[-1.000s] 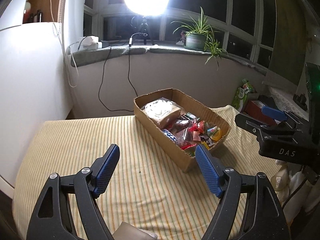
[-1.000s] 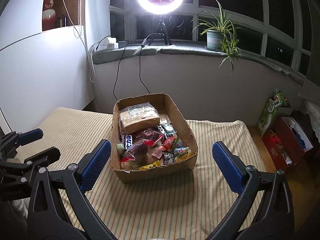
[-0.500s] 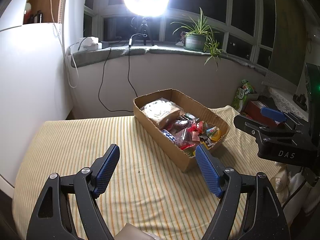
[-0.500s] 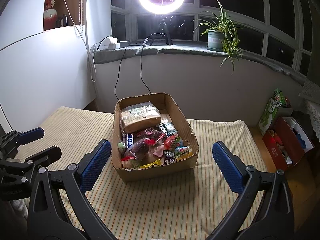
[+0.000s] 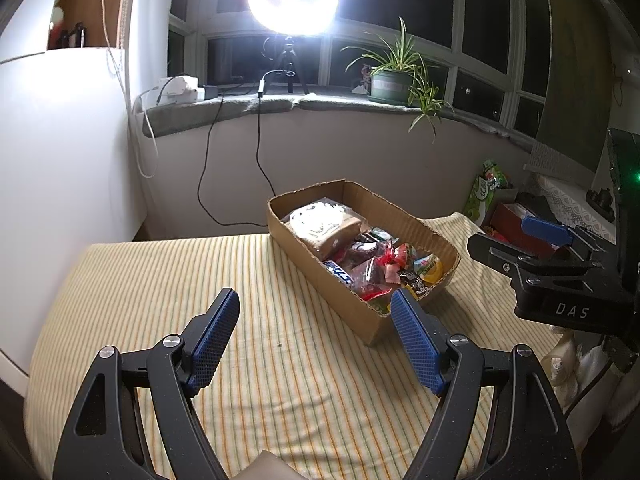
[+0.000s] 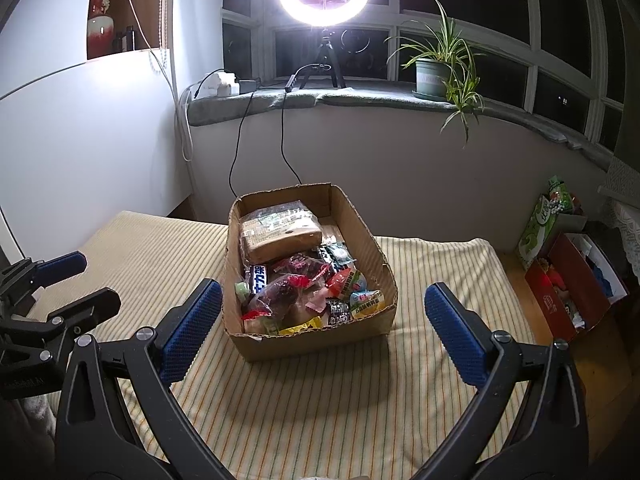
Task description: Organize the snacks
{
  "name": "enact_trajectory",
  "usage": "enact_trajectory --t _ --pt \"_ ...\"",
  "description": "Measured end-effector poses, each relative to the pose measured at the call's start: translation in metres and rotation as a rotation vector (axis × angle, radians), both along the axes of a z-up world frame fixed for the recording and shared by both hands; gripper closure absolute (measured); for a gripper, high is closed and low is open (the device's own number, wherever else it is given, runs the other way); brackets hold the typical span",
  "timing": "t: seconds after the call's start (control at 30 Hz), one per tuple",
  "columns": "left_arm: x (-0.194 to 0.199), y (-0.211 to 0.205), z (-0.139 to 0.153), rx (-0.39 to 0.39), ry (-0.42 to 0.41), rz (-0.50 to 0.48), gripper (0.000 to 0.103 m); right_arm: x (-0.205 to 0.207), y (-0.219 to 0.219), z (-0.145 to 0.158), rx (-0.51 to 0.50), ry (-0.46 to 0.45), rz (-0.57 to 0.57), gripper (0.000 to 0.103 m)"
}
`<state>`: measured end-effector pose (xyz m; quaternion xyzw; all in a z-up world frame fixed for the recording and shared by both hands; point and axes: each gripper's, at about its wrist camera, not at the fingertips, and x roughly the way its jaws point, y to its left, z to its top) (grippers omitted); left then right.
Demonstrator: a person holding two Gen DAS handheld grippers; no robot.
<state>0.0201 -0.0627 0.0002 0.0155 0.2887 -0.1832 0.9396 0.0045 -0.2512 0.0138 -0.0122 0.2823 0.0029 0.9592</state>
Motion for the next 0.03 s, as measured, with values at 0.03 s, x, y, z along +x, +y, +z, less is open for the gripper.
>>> enact_trajectory --t 0.03 --pt "0.0004 0.0001 -0.0004 0.001 0.002 0.000 0.025 0.0002 0.0003 -0.0013 0.000 0.001 0.002 0.000"
